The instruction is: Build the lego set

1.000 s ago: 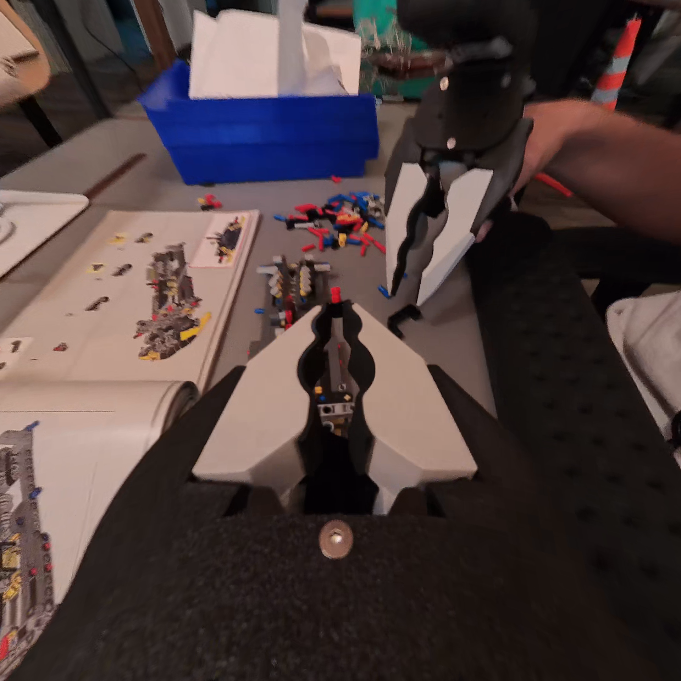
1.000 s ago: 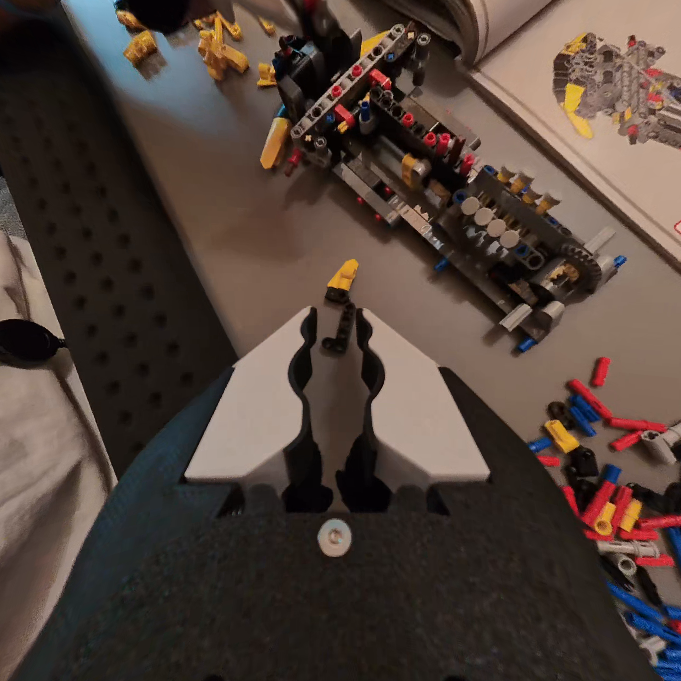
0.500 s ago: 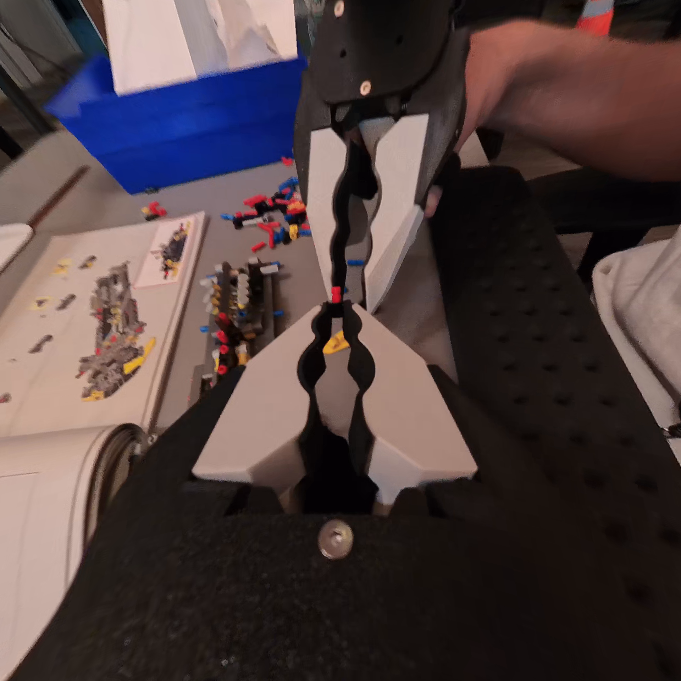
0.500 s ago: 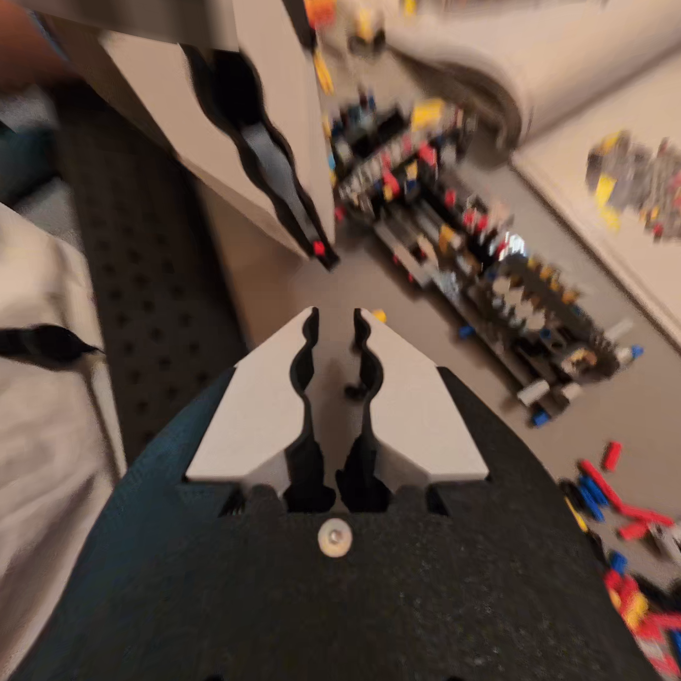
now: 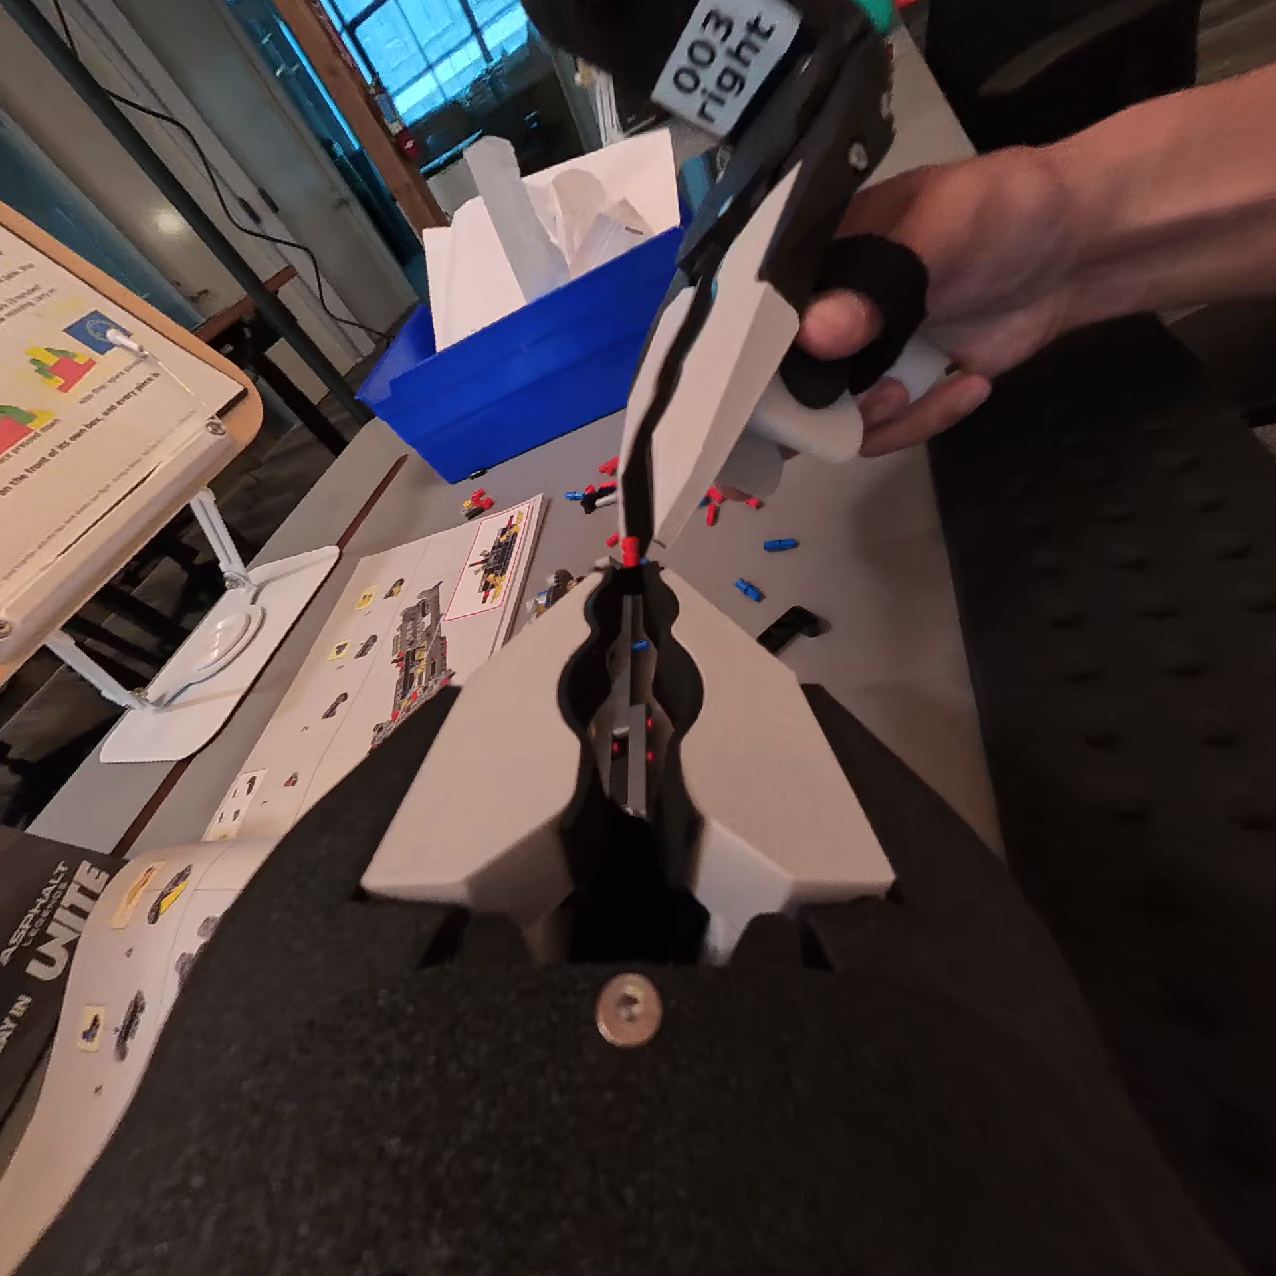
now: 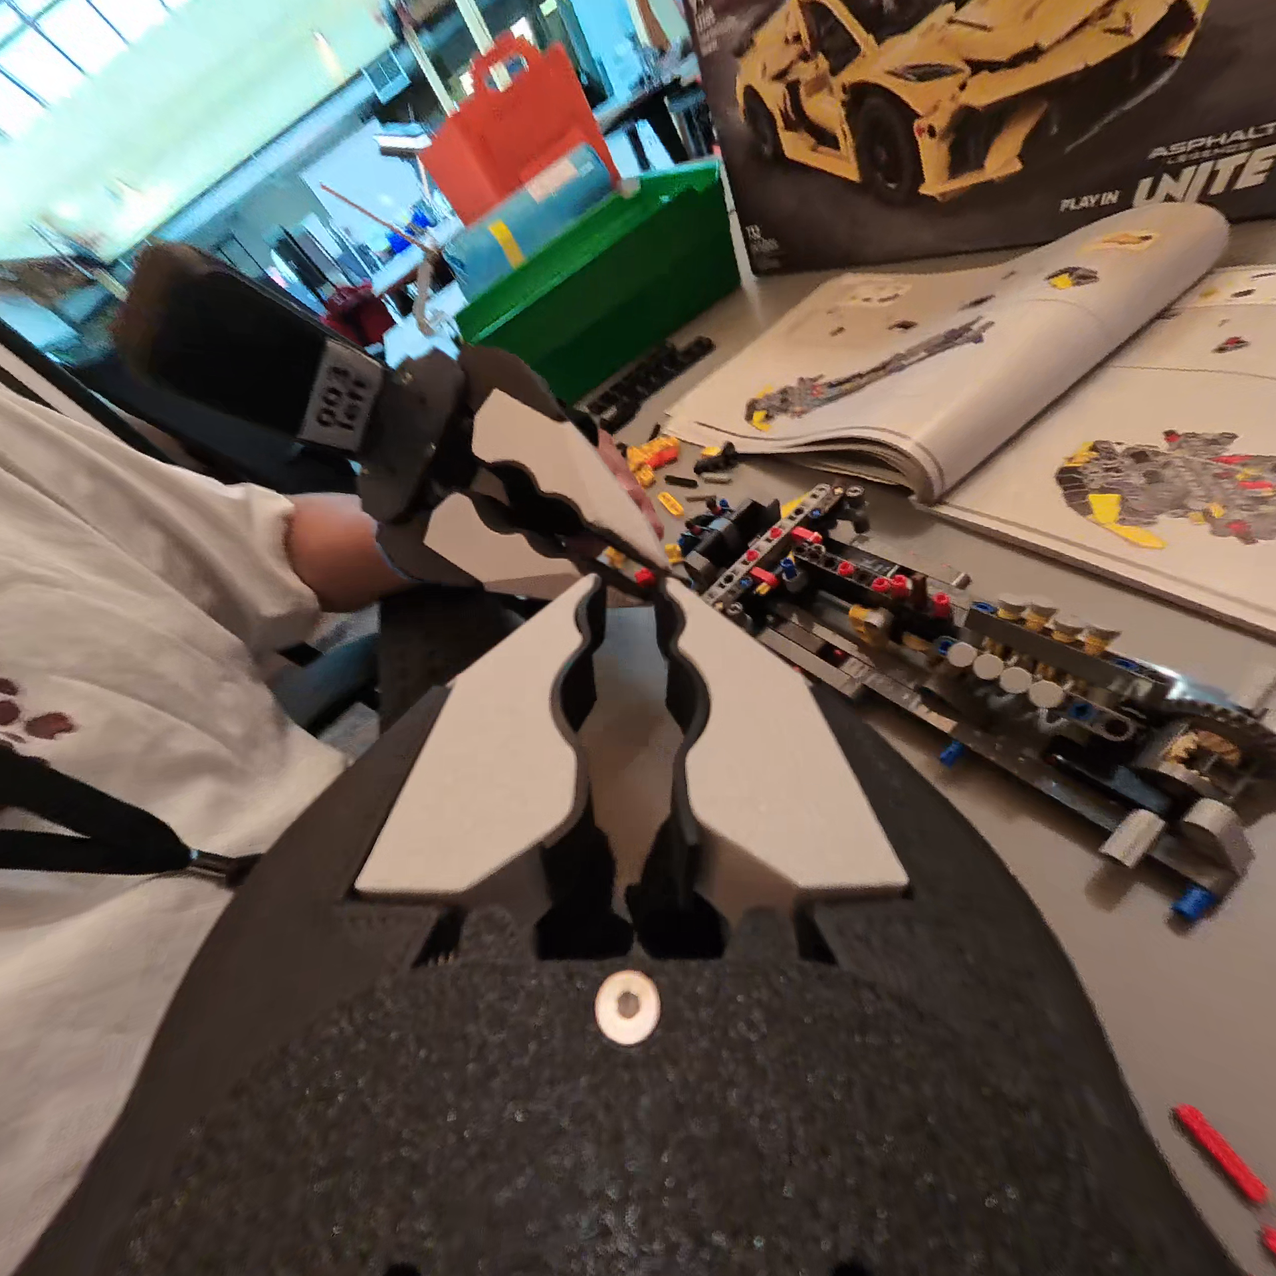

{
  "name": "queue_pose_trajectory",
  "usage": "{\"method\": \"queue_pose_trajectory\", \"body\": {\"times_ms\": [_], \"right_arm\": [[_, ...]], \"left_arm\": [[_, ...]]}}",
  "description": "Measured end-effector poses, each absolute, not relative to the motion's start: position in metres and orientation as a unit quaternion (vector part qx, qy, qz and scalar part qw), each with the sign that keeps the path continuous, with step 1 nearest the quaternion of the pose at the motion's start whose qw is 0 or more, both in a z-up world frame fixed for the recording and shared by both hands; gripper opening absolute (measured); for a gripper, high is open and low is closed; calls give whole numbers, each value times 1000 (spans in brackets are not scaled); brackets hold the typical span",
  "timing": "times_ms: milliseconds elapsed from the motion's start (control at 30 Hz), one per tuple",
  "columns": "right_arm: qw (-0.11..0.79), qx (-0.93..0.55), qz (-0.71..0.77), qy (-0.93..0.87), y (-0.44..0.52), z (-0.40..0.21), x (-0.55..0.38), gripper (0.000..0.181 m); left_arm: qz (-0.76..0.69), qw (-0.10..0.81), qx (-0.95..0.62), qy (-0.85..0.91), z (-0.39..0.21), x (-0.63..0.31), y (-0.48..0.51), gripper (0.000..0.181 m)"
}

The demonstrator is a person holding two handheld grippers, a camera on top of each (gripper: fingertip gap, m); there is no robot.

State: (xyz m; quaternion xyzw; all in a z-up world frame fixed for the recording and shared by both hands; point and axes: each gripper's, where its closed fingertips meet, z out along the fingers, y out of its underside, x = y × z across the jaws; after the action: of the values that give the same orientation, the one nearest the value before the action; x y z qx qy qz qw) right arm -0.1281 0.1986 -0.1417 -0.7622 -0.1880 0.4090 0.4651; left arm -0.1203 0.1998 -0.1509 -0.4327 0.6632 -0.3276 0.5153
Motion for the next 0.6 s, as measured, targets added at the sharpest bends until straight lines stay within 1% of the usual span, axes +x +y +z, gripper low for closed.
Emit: {"method": "queue_pose_trajectory", "body": {"times_ms": [67, 133, 267, 433, 533, 600], "right_arm": [[469, -768, 390, -193, 200, -144, -128, 11], [472, -775, 370, -200, 200, -147, -126, 3], [474, -779, 358, -201, 200, -149, -125, 3], [454, -806, 326, -197, 197, -159, -121, 3], [430, -832, 294, -193, 191, -169, -108, 2], [397, -854, 267, -205, 183, -182, -96, 3]], "left_arm": [[-324, 511, -436, 667, -154, -120, 199, 4], [-324, 509, -437, 667, -154, -119, 198, 4], [-314, 508, -441, 670, -157, -119, 197, 3], [-327, 473, -471, 668, -166, -116, 194, 5], [-335, 445, -481, 677, -175, -115, 190, 18], [-341, 429, -487, 680, -179, -116, 189, 18]]}}
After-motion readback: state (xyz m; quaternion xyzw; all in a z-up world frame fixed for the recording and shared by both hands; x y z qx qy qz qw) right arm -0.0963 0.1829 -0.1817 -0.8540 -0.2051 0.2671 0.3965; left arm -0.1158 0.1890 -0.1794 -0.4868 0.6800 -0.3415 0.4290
